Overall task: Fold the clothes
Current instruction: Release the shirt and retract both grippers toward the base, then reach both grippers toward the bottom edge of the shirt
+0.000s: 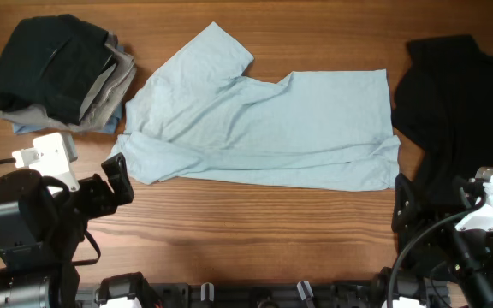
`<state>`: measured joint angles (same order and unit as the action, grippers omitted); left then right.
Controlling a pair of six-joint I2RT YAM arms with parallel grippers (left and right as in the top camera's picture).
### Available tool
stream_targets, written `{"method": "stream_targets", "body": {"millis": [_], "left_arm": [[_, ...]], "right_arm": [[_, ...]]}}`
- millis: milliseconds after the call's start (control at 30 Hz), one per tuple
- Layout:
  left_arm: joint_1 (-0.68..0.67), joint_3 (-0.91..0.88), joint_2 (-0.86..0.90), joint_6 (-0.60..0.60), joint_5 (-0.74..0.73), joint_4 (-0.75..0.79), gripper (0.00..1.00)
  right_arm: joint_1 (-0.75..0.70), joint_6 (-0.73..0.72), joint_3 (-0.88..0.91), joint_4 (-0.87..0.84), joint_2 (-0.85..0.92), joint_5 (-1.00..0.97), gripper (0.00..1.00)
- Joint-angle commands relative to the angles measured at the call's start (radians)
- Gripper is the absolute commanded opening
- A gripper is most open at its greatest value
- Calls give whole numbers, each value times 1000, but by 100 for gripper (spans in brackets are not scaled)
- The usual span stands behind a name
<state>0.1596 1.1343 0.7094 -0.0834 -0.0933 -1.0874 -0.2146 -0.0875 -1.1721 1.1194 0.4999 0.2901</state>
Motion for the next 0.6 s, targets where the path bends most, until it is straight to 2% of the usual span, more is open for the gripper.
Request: {"method": "stream_targets", "body": {"millis": [0,267,367,433,567], "left_arm": [[-1,-1,1,8,8,93,100],[-1,-1,3,-3,-50,237,100],[-1,-1,3,-3,-142,255,100],[-1,-1,6,-2,-150,240,100],[-1,-2,73,-3,-119,117,100]], "right_arm": [[4,9,2,0,-5,-14,100],[4,9,2,0,-5,-14,100],[4,9,2,0,-5,-14,100],[4,9,2,0,-5,-14,100],[4,0,2,-40,-5,18,100]]}}
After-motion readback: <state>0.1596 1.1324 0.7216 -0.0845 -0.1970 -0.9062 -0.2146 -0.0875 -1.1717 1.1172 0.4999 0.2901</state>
